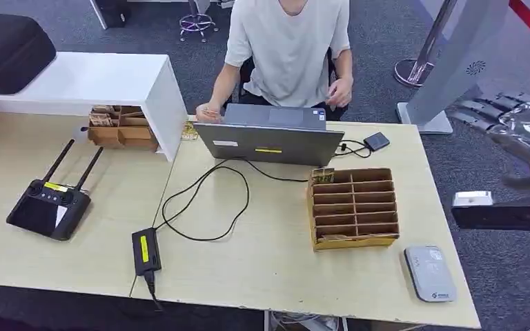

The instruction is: Pass the card to the sensor for recognition and then transmit it.

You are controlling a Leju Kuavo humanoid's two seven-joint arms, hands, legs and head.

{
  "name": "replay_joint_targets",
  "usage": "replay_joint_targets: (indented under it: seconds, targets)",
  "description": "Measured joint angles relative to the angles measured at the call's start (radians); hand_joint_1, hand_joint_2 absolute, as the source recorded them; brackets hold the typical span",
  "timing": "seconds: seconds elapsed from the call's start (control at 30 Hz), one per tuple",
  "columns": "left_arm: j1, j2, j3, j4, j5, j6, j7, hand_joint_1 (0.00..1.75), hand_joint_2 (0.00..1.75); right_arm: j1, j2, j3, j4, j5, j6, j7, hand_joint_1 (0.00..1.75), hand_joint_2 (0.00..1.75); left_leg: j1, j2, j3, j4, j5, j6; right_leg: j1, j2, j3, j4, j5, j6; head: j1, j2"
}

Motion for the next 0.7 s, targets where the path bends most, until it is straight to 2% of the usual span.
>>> replay_joint_targets:
  seconds: [0.07, 0.17, 0.2, 0.23, 0.3, 0.37, 0.47, 0.57, 0.7]
  targets:
    - [0.0, 0.0, 0.0, 0.0, 0.006, 0.002, 0.0, 0.0, 1.75, 0.019, -0.05, 0.029, -0.043, -0.018, -0.105, 0.026, 0.0, 1.75, 0.0, 0.0, 0.0, 0.0, 0.0, 0.0, 0.0, 0.001, 0.0, 0.0, 0.0, 0.0, -0.001, 0.0]
    - [0.001, 0.0, 0.0, 0.0, 0.014, 0.003, -0.001, 0.0, 1.75, 0.144, -0.141, 0.071, -0.103, 0.001, -0.363, 0.091, 0.0, 1.75, 0.001, 0.0, 0.001, 0.0, -0.001, 0.001, 0.001, 0.0, 0.002, -0.001, -0.001, 0.001, 0.0, 0.0]
    - [0.002, 0.0, 0.0, 0.0, 0.017, 0.004, -0.004, 0.0, 1.75, 0.21, -0.175, 0.096, -0.125, 0.029, -0.481, 0.134, 0.0, 1.75, 0.001, 0.0, 0.001, 0.0, -0.002, 0.002, 0.001, 0.0, 0.002, -0.001, -0.001, 0.001, 0.001, 0.0]
    - [0.003, 0.0, 0.0, 0.0, 0.019, 0.006, -0.006, 0.0, 1.75, 0.267, -0.197, 0.116, -0.139, 0.053, -0.567, 0.171, 0.0, 1.75, 0.001, 0.0, 0.001, 0.0, -0.002, 0.002, 0.001, 0.0, 0.002, -0.001, -0.001, 0.001, 0.002, 0.0]
    - [0.003, 0.0, 0.0, 0.0, 0.023, 0.008, -0.006, 0.0, 1.75, 0.394, -0.23, 0.156, -0.164, 0.122, -0.723, 0.257, 0.0, 1.75, 0.001, 0.0, 0.001, 0.0, -0.002, 0.002, 0.001, 0.001, 0.002, -0.001, -0.001, 0.001, 0.002, 0.0]
    - [0.003, 0.0, 0.0, 0.0, 0.026, 0.009, -0.006, 0.0, 1.75, 0.537, -0.244, 0.191, -0.183, 0.221, -0.842, 0.358, 0.0, 1.75, 0.001, 0.0, 0.001, 0.0, -0.002, 0.001, 0.001, 0.001, 0.002, -0.001, -0.001, 0.001, 0.002, 0.0]
    - [0.004, 0.0, 0.0, 0.0, 0.029, 0.01, -0.006, 0.0, 1.75, 0.715, -0.243, 0.2, -0.201, 0.313, -0.897, 0.437, 0.0, 1.75, 0.001, 0.0, 0.001, 0.0, -0.002, 0.001, 0.0, 0.001, 0.002, -0.001, -0.001, 0.001, 0.001, 0.0]
    - [0.004, 0.0, 0.0, 0.0, 0.029, 0.01, -0.006, 0.0, 1.75, 0.847, -0.241, 0.181, -0.212, 0.372, -0.916, 0.464, 0.0, 1.75, 0.001, 0.0, 0.001, 0.0, -0.002, 0.001, 0.001, 0.001, 0.002, -0.001, -0.001, 0.001, 0.001, 0.0]
    - [0.003, 0.0, 0.0, 0.0, 0.028, 0.01, -0.006, 0.0, 1.75, 1.028, -0.217, 0.067, -0.217, 0.461, -0.915, 0.456, 0.0, 1.75, 0.001, 0.0, 0.001, 0.0, -0.002, 0.001, 0.001, 0.001, 0.002, -0.001, -0.001, 0.001, 0.001, 0.0]
